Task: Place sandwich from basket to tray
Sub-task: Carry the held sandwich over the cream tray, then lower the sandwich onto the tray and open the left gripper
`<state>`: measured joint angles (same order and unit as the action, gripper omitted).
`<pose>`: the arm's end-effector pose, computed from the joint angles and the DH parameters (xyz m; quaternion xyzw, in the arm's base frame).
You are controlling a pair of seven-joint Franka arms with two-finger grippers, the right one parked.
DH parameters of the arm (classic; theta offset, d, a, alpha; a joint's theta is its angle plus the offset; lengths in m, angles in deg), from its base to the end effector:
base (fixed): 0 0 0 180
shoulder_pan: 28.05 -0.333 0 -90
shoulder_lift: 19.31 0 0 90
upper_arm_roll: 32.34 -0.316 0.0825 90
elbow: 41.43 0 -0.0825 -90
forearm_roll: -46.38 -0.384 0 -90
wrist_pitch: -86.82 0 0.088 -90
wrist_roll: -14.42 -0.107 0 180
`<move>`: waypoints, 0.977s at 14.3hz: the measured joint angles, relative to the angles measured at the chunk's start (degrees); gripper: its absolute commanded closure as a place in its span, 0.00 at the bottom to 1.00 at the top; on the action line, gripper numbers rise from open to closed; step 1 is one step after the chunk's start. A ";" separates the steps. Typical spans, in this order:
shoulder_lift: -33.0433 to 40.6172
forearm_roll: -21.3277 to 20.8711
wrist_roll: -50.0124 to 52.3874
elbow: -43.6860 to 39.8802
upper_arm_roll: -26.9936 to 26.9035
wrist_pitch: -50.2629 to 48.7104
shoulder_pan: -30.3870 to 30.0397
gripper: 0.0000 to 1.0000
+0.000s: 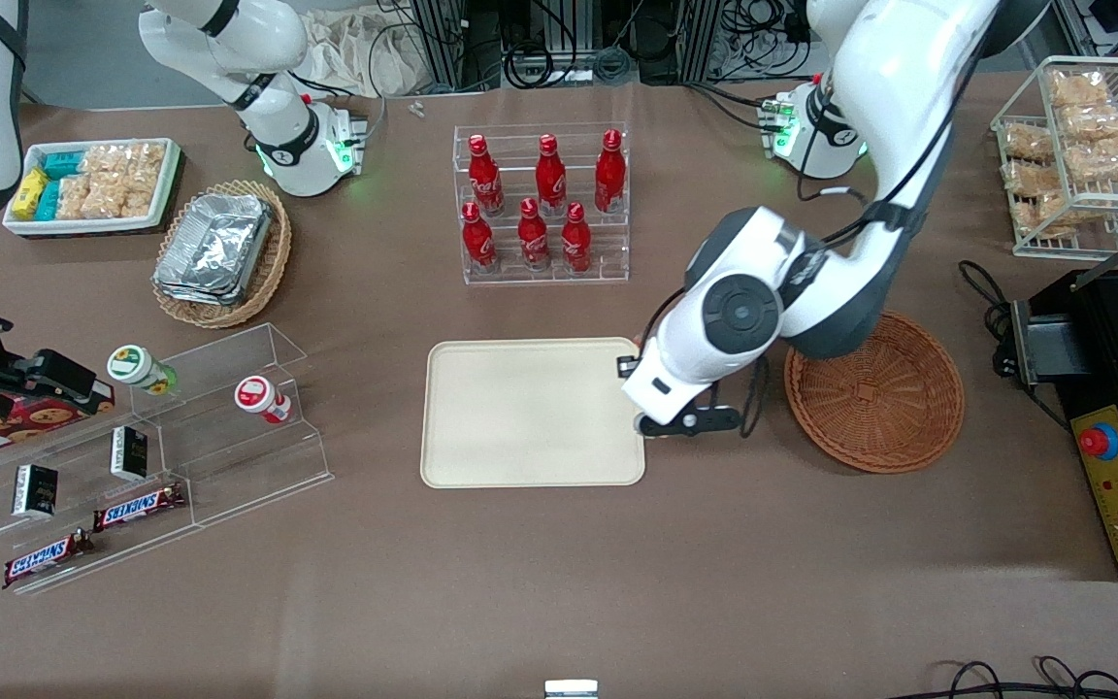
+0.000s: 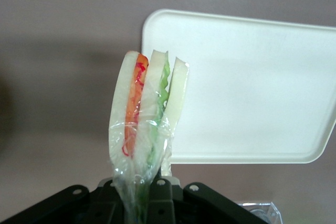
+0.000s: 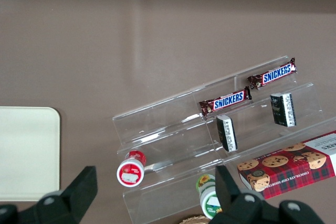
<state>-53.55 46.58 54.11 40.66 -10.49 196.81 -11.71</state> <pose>0.5802 -0.3950 0.3588 0.9927 0.0401 -0.0949 0.0621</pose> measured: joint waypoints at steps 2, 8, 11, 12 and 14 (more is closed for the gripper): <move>-2.22 -0.10 0.90 -0.07 0.00 2.28 1.46 0.95; -7.91 -5.82 3.65 -0.11 -0.01 4.72 3.79 0.96; -9.84 -5.88 4.10 -0.11 -0.01 8.76 4.24 0.95; -10.65 -5.97 4.55 -0.11 -0.01 10.02 4.55 0.92; -11.98 -7.27 5.20 -0.10 -0.01 11.62 4.97 0.75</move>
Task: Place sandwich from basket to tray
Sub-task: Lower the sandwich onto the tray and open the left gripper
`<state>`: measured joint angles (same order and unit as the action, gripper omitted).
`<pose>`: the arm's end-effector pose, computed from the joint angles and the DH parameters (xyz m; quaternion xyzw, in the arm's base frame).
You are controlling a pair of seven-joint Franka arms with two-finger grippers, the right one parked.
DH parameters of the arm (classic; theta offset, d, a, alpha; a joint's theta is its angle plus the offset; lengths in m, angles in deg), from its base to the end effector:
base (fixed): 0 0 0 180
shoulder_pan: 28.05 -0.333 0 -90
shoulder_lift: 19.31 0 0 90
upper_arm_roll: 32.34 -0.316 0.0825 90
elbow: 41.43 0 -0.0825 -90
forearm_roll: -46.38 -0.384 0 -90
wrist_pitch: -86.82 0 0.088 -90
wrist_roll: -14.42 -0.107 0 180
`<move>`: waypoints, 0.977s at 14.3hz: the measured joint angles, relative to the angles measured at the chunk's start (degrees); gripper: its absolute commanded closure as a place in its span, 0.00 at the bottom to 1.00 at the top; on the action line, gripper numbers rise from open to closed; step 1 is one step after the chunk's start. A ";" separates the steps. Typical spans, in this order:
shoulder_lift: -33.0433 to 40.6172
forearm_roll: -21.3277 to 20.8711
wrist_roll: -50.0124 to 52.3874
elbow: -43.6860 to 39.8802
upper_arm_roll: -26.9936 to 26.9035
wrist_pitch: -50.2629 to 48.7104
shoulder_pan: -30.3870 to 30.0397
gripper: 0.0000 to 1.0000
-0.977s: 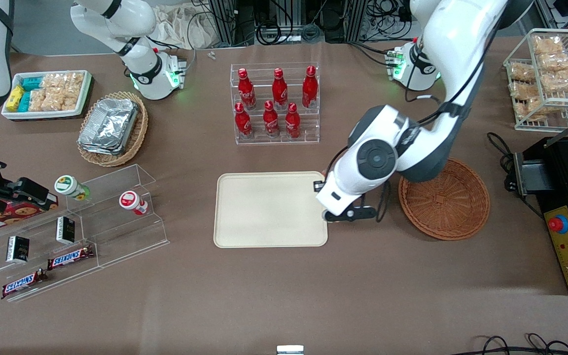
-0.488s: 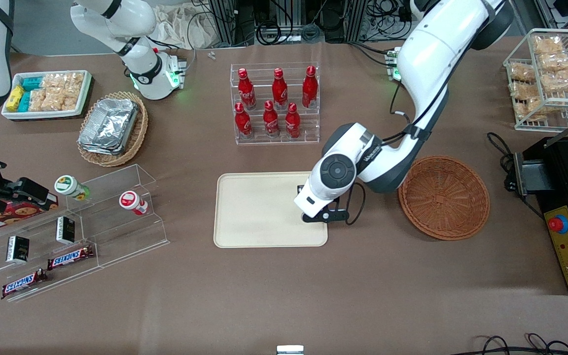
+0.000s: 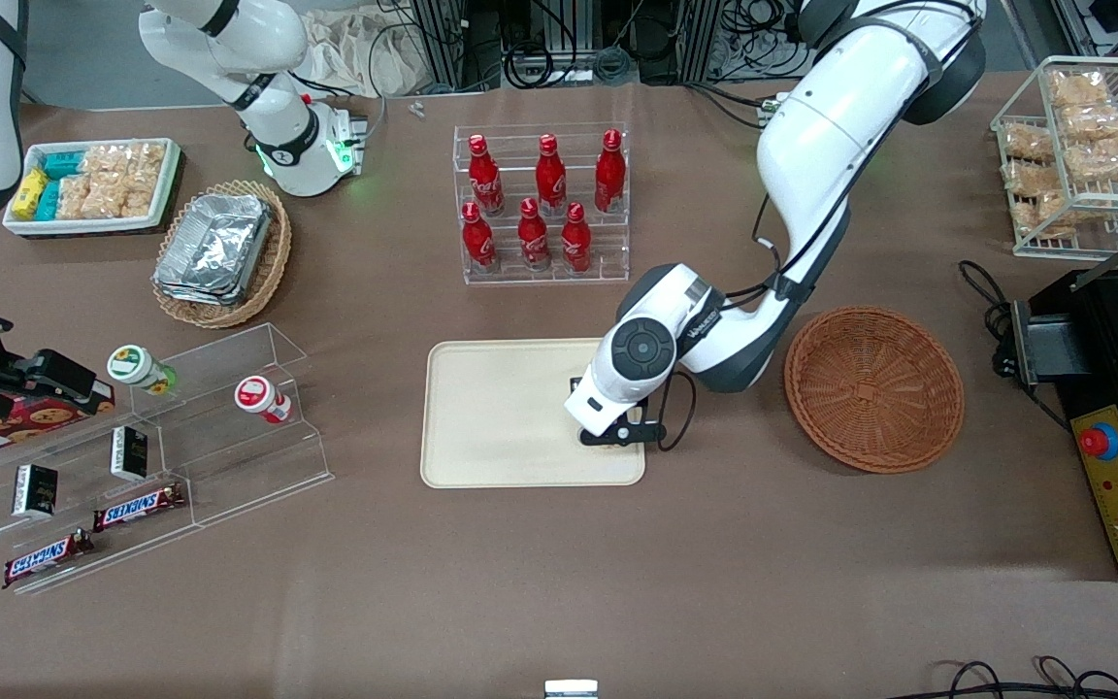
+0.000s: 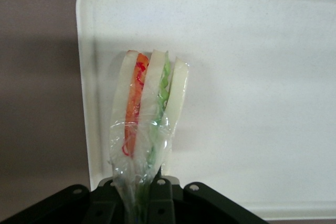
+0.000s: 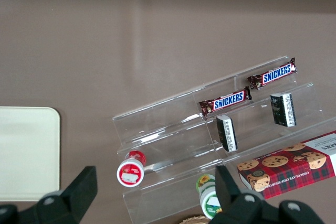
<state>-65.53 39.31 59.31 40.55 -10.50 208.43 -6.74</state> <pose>0.5612 -0.4479 0.2323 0.9954 0.0309 -0.0808 0.0418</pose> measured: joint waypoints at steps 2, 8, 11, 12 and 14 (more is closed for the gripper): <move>-0.61 -0.73 0.31 0.00 -0.02 0.26 0.06 0.14; -0.15 -0.80 0.48 -1.77 -0.16 0.25 -0.19 0.00; 3.62 -0.80 0.78 -3.16 -0.19 -2.83 -1.26 0.00; 5.75 -0.80 0.84 -3.43 -0.22 -5.85 -1.99 0.00; 11.29 -0.79 0.70 -3.65 -0.24 -13.13 -4.42 0.01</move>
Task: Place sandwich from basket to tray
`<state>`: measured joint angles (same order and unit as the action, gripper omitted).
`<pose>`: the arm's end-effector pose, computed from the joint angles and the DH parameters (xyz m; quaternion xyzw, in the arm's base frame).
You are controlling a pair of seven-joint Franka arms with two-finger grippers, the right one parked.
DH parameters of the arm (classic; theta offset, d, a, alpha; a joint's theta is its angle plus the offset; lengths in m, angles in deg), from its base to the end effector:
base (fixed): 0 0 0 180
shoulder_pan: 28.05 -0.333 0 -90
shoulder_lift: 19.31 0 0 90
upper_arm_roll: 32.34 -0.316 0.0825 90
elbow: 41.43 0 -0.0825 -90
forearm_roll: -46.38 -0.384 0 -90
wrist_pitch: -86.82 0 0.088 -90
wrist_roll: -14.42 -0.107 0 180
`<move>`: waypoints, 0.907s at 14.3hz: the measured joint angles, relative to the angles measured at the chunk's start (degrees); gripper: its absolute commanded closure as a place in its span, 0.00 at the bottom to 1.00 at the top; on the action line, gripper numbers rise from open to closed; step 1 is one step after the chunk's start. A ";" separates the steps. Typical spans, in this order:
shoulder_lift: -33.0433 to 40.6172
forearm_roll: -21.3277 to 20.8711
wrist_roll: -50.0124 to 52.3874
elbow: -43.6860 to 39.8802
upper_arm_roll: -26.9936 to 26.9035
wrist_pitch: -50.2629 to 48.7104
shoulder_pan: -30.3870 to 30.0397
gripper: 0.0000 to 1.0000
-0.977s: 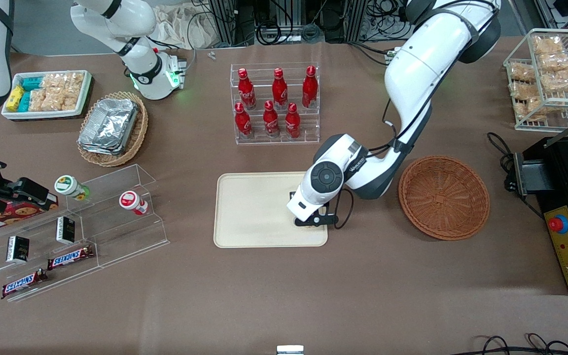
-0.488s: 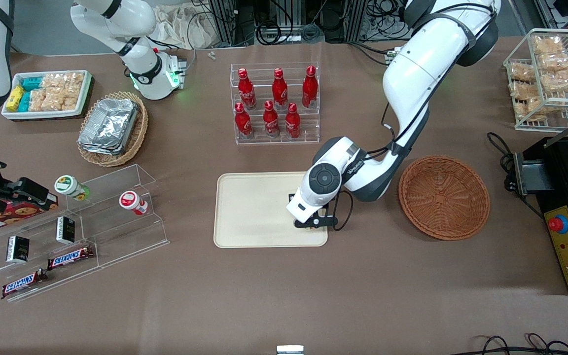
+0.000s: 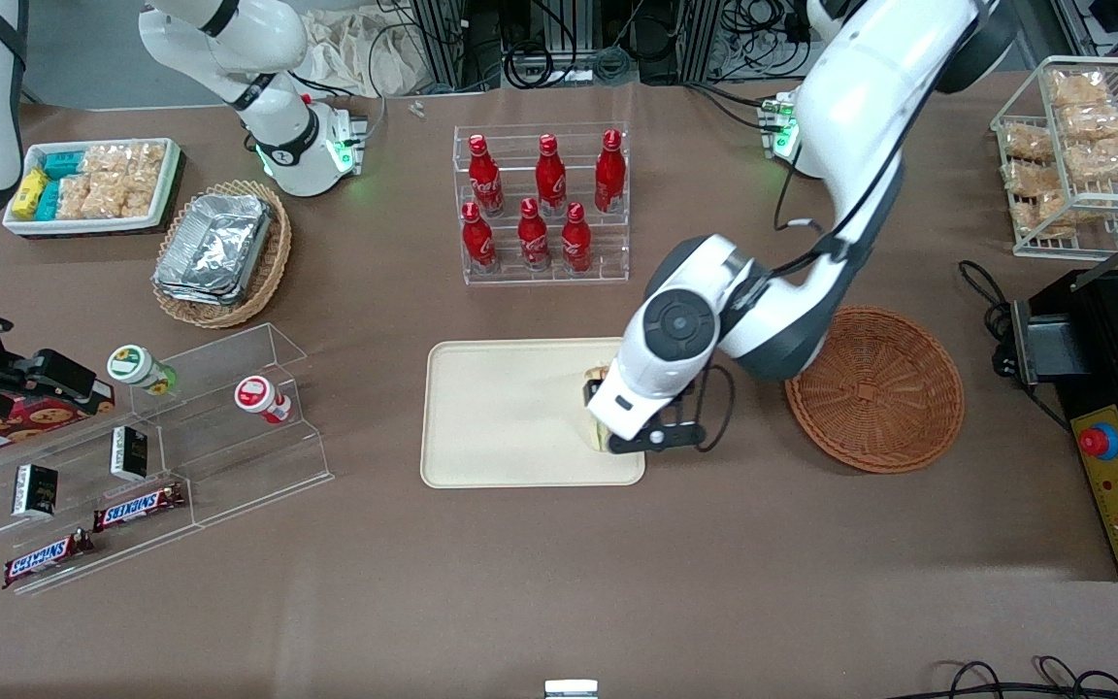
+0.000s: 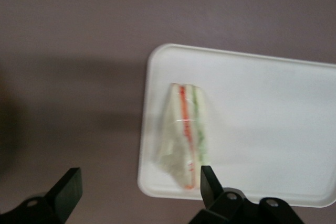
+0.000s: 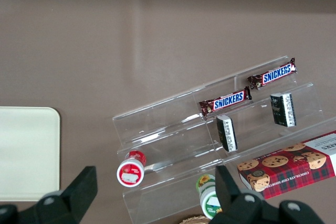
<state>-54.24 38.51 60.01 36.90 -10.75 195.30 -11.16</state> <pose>0.5953 -0.3908 0.3765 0.9966 0.0676 -0.0437 0.0174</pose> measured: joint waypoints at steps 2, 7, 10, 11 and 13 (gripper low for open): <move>5.80 0.02 -1.66 0.29 0.01 -6.03 -3.03 0.01; 19.80 8.57 -15.51 6.68 -0.26 -10.63 -15.01 0.01; 24.60 10.85 -22.20 10.08 -0.37 -12.48 -21.38 0.01; 25.10 10.87 -23.71 10.87 -0.07 -12.50 -22.94 0.01; 25.77 10.88 -29.01 12.57 -1.91 -12.68 -23.44 0.01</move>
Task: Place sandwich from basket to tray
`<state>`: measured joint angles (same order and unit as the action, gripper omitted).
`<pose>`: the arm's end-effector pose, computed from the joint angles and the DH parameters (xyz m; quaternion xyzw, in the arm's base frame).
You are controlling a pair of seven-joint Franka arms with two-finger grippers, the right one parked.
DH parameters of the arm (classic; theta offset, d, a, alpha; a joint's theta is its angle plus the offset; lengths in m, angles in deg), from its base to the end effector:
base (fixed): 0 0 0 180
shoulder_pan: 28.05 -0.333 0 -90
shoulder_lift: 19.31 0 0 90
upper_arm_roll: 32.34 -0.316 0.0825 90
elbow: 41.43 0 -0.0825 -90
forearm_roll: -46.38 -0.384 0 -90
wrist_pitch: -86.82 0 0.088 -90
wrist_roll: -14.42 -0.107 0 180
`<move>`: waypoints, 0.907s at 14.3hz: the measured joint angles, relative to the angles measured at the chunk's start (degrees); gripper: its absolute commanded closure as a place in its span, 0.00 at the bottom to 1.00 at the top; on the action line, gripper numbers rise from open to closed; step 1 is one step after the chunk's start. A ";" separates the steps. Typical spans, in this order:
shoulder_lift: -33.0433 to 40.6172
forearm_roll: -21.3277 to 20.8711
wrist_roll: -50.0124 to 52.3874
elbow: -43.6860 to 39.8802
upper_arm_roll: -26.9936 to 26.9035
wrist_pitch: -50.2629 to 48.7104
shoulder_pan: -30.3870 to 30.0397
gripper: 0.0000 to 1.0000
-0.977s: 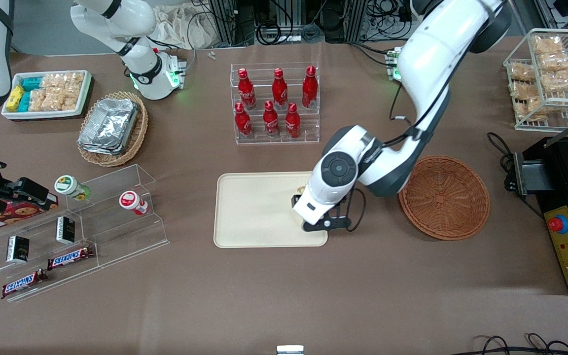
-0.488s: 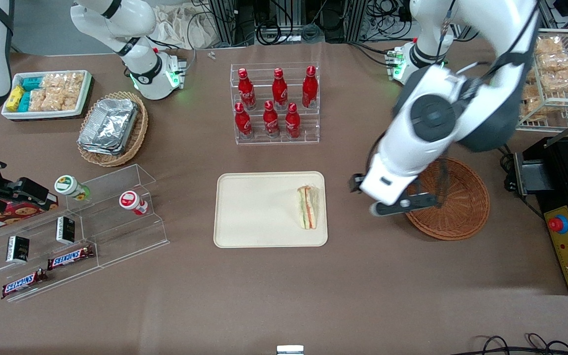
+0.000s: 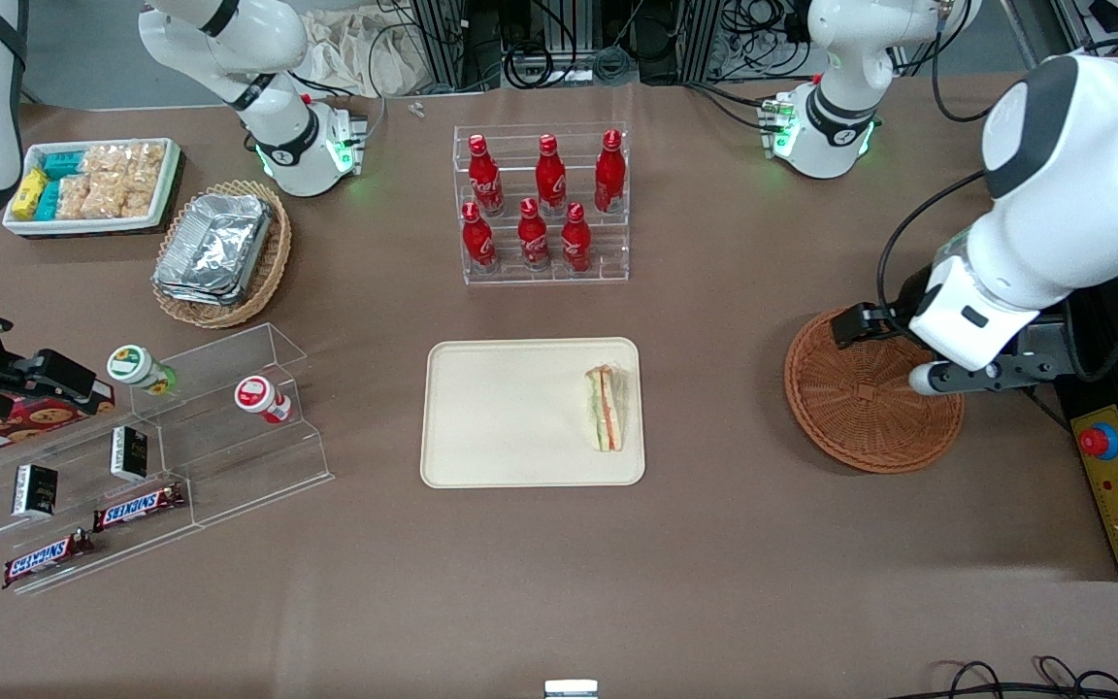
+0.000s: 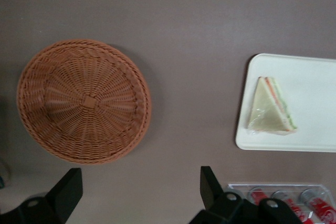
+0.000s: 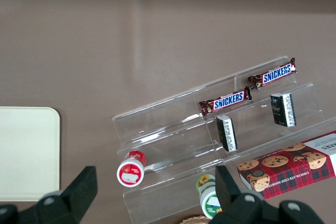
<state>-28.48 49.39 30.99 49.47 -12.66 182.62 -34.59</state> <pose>0.5884 -0.1288 0.5383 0.9975 0.0345 -0.0451 0.0428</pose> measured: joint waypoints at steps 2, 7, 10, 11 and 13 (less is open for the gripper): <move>1.74 0.03 -6.31 2.50 -8.87 -0.01 5.07 0.00; 9.97 0.10 -24.69 10.64 -22.76 -0.31 8.57 0.00; 11.14 -0.27 -33.39 11.31 -26.63 0.50 8.36 0.00; 10.63 -0.29 -33.94 10.51 -26.69 1.01 8.39 0.00; 8.64 -1.20 -33.92 7.36 -26.30 1.21 8.67 0.00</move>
